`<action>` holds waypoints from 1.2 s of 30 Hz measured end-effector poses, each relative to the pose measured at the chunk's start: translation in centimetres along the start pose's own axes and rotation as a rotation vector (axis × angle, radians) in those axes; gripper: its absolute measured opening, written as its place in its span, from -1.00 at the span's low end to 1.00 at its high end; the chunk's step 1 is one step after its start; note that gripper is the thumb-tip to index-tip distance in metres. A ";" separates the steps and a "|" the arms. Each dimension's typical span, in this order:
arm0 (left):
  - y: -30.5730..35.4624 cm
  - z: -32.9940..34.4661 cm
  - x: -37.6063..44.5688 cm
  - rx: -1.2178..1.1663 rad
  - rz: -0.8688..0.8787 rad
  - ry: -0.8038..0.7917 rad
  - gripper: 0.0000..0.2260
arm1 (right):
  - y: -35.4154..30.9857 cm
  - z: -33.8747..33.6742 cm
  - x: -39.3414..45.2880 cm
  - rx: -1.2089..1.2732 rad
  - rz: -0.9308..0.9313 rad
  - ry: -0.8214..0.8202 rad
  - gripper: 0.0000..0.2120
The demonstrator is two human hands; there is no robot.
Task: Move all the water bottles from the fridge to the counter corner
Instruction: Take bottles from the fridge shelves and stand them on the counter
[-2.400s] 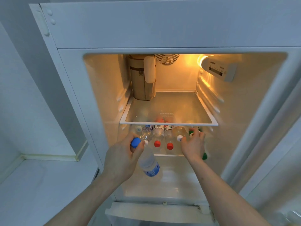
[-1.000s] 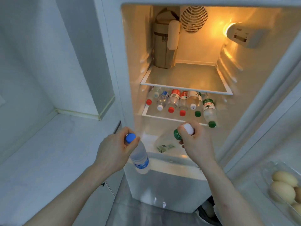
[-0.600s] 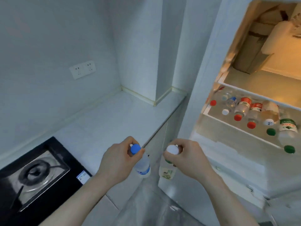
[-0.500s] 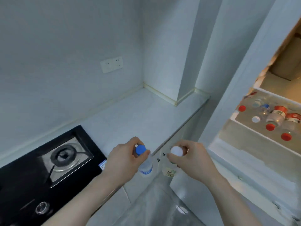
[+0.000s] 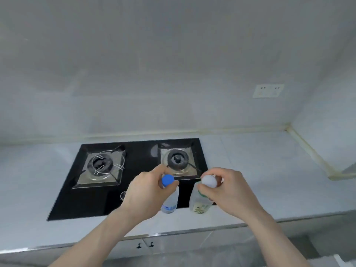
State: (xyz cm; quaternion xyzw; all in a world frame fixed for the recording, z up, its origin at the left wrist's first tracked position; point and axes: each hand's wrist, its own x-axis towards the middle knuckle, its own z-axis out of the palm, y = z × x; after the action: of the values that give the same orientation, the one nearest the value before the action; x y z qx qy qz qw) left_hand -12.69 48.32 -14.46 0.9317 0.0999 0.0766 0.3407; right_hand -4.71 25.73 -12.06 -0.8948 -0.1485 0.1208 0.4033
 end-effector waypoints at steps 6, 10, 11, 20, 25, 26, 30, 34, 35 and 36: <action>-3.9 -5.1 -5.1 0.014 -0.271 0.210 -0.83 | -5.6 5.2 3.9 -0.050 -0.262 -0.265 -0.88; -5.8 -7.4 -8.7 0.016 -0.408 0.334 -0.82 | -8.8 8.6 4.9 -0.095 -0.407 -0.371 -0.86; -6.4 -8.2 -10.3 0.022 -0.451 0.366 -0.82 | -9.9 10.0 4.7 -0.116 -0.444 -0.414 -0.86; -10.9 -15.4 -22.4 0.065 -0.647 0.652 -0.83 | -20.5 20.5 0.7 -0.126 -0.646 -0.697 -0.87; -14.0 -19.9 -28.1 0.102 -0.708 0.728 -0.81 | -26.1 27.0 -3.0 -0.140 -0.742 -0.737 -0.81; -14.7 -20.8 -29.1 0.114 -0.710 0.740 -0.81 | -27.1 28.2 -3.7 -0.134 -0.749 -0.732 -0.80; -17.8 -23.8 -32.8 0.149 -0.745 0.765 -0.80 | -30.6 32.7 -6.2 -0.126 -0.793 -0.748 -0.81; -20.9 -26.7 -35.3 0.176 -0.755 0.762 -0.82 | -33.3 36.8 -8.2 -0.118 -0.815 -0.760 -0.79; -21.5 -27.2 -35.6 0.181 -0.762 0.758 -0.81 | -33.8 37.4 -8.3 -0.120 -0.818 -0.764 -0.79; -22.0 -27.6 -35.8 0.190 -0.773 0.750 -0.80 | -34.1 37.9 -8.4 -0.126 -0.821 -0.768 -0.79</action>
State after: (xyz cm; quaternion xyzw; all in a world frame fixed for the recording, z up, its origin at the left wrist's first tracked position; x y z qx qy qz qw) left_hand -56.16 73.34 -10.58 0.7624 0.5564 0.2636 0.1993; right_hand -30.98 70.17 -9.80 -0.6778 -0.6273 0.2620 0.2801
